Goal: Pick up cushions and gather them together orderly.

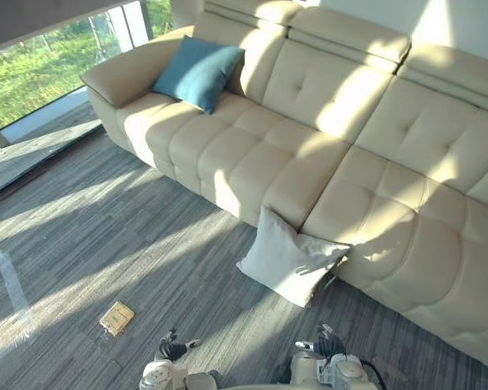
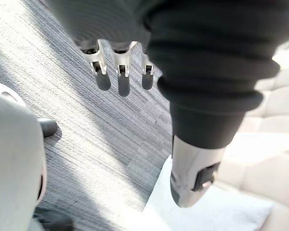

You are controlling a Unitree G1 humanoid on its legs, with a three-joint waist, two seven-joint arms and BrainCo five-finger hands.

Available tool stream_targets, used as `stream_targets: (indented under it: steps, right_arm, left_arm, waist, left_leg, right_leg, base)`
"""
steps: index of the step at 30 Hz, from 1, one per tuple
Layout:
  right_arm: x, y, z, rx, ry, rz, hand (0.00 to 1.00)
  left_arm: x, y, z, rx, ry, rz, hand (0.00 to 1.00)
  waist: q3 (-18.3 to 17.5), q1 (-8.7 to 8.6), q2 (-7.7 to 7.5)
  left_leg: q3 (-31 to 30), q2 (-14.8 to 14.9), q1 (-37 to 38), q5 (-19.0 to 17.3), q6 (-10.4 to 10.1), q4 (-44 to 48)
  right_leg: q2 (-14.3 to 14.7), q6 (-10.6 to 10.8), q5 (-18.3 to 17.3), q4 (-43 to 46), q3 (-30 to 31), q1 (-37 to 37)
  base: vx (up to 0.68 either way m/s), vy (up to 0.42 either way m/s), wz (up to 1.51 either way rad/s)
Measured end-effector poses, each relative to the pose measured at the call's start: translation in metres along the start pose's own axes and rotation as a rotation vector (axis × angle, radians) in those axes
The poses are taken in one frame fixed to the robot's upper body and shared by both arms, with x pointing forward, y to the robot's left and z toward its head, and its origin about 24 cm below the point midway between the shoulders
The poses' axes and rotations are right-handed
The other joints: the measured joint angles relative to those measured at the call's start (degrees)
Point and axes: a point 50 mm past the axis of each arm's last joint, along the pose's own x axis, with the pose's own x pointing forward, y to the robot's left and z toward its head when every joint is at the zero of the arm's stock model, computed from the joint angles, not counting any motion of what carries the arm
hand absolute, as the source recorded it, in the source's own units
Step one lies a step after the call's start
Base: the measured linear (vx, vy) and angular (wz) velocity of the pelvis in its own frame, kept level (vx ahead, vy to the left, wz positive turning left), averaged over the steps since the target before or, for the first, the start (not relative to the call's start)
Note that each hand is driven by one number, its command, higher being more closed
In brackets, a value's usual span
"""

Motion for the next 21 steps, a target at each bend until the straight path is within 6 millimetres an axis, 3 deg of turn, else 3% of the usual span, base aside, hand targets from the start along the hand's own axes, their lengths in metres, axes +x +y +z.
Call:
stream_targets:
  steps: [1, 3, 4, 5, 8, 9, 12, 15, 16, 17, 18, 19, 20, 21]
  right_arm:
    - [-0.003, 0.001, -0.006, 0.008, 0.008, 0.002, 0.00]
    - [-0.001, -0.009, -0.003, -0.002, -0.001, -0.017, 0.00]
    - [-0.001, -0.011, -0.003, 0.006, 0.001, -0.022, 0.00]
    - [-0.001, -0.014, -0.003, 0.005, 0.003, -0.029, 0.00]
    - [-0.004, -0.017, -0.013, 0.030, 0.035, -0.053, 0.00]
    - [-0.004, -0.017, -0.014, 0.031, 0.036, -0.053, 0.00]
    - [-0.006, -0.022, -0.020, 0.047, 0.058, -0.078, 0.00]
    - [-0.007, -0.023, -0.023, 0.051, 0.073, -0.086, 0.00]
    - [-0.006, -0.023, -0.022, 0.050, 0.073, -0.090, 0.00]
    - [-0.007, -0.024, -0.024, 0.050, 0.075, -0.096, 0.00]
    - [-0.007, -0.024, -0.024, 0.050, 0.076, -0.097, 0.00]
    - [-0.008, -0.021, -0.025, 0.068, 0.078, -0.099, 0.00]
    - [-0.010, -0.014, -0.030, 0.091, 0.088, -0.089, 0.00]
    - [-0.010, -0.012, -0.031, 0.099, 0.091, -0.087, 0.00]
  left_arm:
    - [-0.001, 0.002, -0.003, 0.010, 0.004, 0.002, 0.00]
    - [-0.001, -0.010, -0.002, -0.002, 0.006, -0.027, 0.00]
    - [-0.001, -0.015, 0.001, -0.001, -0.005, -0.039, 0.00]
    - [0.000, -0.018, 0.004, -0.007, -0.013, -0.044, 0.00]
    - [0.000, -0.018, 0.007, -0.011, -0.030, -0.044, 0.00]
    - [0.000, -0.018, 0.007, -0.011, -0.032, -0.044, 0.00]
    - [0.002, -0.020, 0.018, -0.012, -0.068, -0.049, 0.00]
    - [0.002, -0.020, 0.022, -0.012, -0.080, -0.049, 0.00]
    - [0.002, -0.020, 0.022, -0.013, -0.082, -0.049, 0.00]
    - [0.002, -0.021, 0.019, -0.015, -0.072, -0.049, 0.00]
    - [0.002, -0.021, 0.019, -0.015, -0.071, -0.050, 0.00]
    - [0.002, -0.019, 0.019, -0.013, -0.071, -0.045, 0.00]
    - [0.002, -0.015, 0.016, -0.007, -0.063, -0.036, 0.00]
    - [0.002, -0.014, 0.016, -0.006, -0.062, -0.033, 0.00]
  waist:
    - [-1.0, -0.21, -1.67]
    - [-1.5, -0.45, 1.31]
    - [-1.8, -0.66, 2.09]
    - [-1.4, -0.61, 2.84]
    - [-1.0, -0.11, 3.21]
    - [-1.0, -0.12, 3.19]
    - [-0.4, -0.11, 1.83]
    - [-0.2, 0.05, 1.31]
    - [-0.2, 0.09, 1.28]
    - [-0.5, 0.16, 1.84]
    - [-0.5, 0.16, 1.93]
    - [-0.7, 0.22, 1.19]
    - [-1.6, 0.17, -0.53]
    - [-1.7, 0.16, -1.02]
  left_leg:
    - [-0.9, -1.2, 1.6, -1.6, -3.3, 0.8]
    - [-1.9, 1.8, 0.8, -3.7, -5.9, 5.8]
    - [-4.3, 4.4, -4.3, -3.9, -6.4, 17.1]
    - [-6.8, 7.2, -9.0, -2.3, -8.0, 27.8]
    - [-8.5, 10.5, -13.9, -2.3, -9.4, 45.3]
    - [-8.5, 10.4, -14.1, -2.3, -9.4, 45.5]
    - [-7.2, 8.2, -17.3, -3.6, -7.5, 38.9]
    - [-14.0, 2.6, -17.5, -4.1, -6.7, 18.6]
    - [-17.3, 0.7, -17.1, -2.4, -5.9, 11.7]
    - [-18.4, 0.1, -16.0, 4.5, -5.6, 6.0]
    - [-18.4, 0.1, -15.9, 6.0, -5.4, 5.7]
    - [-17.3, -0.2, -13.8, 6.3, -4.1, 5.0]
    - [-16.0, -1.1, -12.0, 6.4, -3.9, 2.9]
    - [-15.6, -1.3, -11.6, 6.5, -3.8, 2.3]
  right_leg:
    - [-0.4, -3.1, 4.8, -1.3, 2.7, 0.3]
    - [1.1, -3.4, 0.2, 2.8, 2.3, -0.1]
    - [1.6, -2.8, -2.0, 2.8, 1.6, 0.7]
    - [3.1, -3.7, -2.9, 1.9, 1.1, 2.6]
    - [5.8, -5.6, -4.5, -1.0, 0.6, 10.5]
    - [5.8, -5.6, -4.5, -1.2, 0.6, 10.8]
    - [6.4, -5.1, -4.1, -5.9, 1.9, 15.3]
    - [6.5, -4.1, -3.5, -8.3, 4.6, 16.6]
    - [6.6, -3.5, -3.3, -8.8, 6.2, 16.7]
    - [7.6, -2.4, -3.2, -9.1, 8.4, 17.5]
    - [7.8, -2.3, -3.2, -9.2, 8.6, 17.7]
    - [7.6, -0.7, -2.7, -10.3, 10.5, 19.2]
    - [6.8, -0.3, -2.6, -11.8, 11.6, 20.1]
    - [6.7, -0.1, -2.5, -12.0, 11.9, 20.2]
  base:
    - [0.36, -0.237, -0.13]
    - [0.39, -0.287, -0.02]
    - [0.44, -0.395, 0.08]
    - [0.30, -0.320, 0.16]
    - [0.27, -0.155, -0.13]
    - [0.26, -0.138, -0.18]
    - [0.21, -0.095, -0.18]
    - [0.22, 0.021, -0.51]
    - [0.22, 0.143, -0.79]
    - [0.27, 0.179, -0.71]
    - [0.27, 0.187, -0.71]
    - [0.21, 0.168, -0.48]
    - [0.20, 0.163, -0.48]
    - [0.16, 0.163, -0.34]
